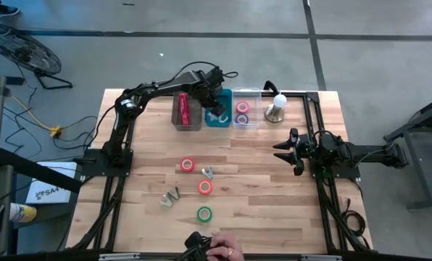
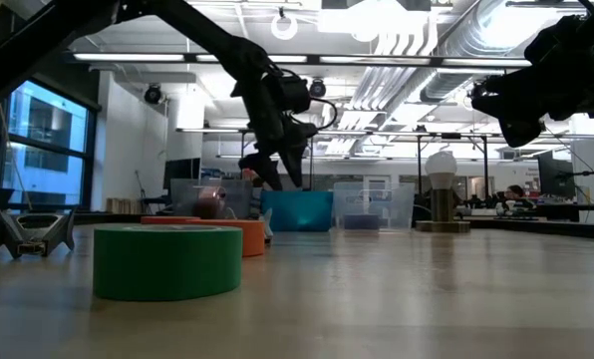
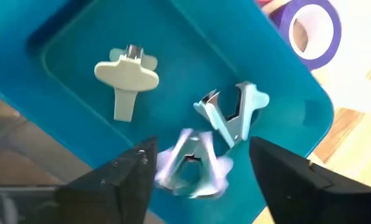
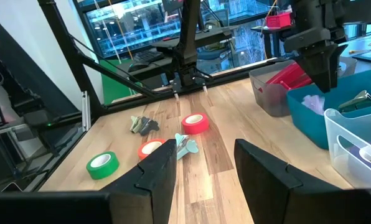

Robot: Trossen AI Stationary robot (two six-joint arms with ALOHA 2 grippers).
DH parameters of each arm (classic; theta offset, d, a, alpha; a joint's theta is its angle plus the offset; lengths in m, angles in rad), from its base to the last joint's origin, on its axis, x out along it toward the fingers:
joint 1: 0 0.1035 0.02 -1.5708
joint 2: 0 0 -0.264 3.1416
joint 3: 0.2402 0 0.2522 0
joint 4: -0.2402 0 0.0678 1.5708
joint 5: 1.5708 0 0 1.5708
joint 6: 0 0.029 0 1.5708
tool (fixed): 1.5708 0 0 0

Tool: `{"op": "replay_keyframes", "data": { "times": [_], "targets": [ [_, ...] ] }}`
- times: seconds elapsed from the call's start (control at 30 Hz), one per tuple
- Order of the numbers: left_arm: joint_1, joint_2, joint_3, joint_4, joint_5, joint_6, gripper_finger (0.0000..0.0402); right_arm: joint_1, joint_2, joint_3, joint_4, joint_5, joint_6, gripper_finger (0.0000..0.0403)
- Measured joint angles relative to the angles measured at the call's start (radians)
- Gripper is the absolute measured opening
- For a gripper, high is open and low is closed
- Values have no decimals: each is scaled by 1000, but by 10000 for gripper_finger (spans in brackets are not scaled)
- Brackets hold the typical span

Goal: Pick and place Stapler, Stapler remover, tape
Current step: Put the purple staple remover into the blue bin, then put the red tape into the transparent bin

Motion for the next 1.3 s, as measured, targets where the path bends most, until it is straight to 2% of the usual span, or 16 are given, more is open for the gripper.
{"op": "replay_keyframes", "data": {
  "times": [0.2,0.33,0.7,1.3],
  "targets": [
    [1,-1,0,41,49,-9,320,0,0,0,0,0,0,154],
    [1,-21,0,7,66,-39,335,0,0,0,0,0,0,154],
    [-16,-113,0,-176,35,-89,308,0,0,0,0,0,0,154],
    [-80,-160,0,-464,0,-164,283,0,0,0,0,-1,0,154]
  ]
}}
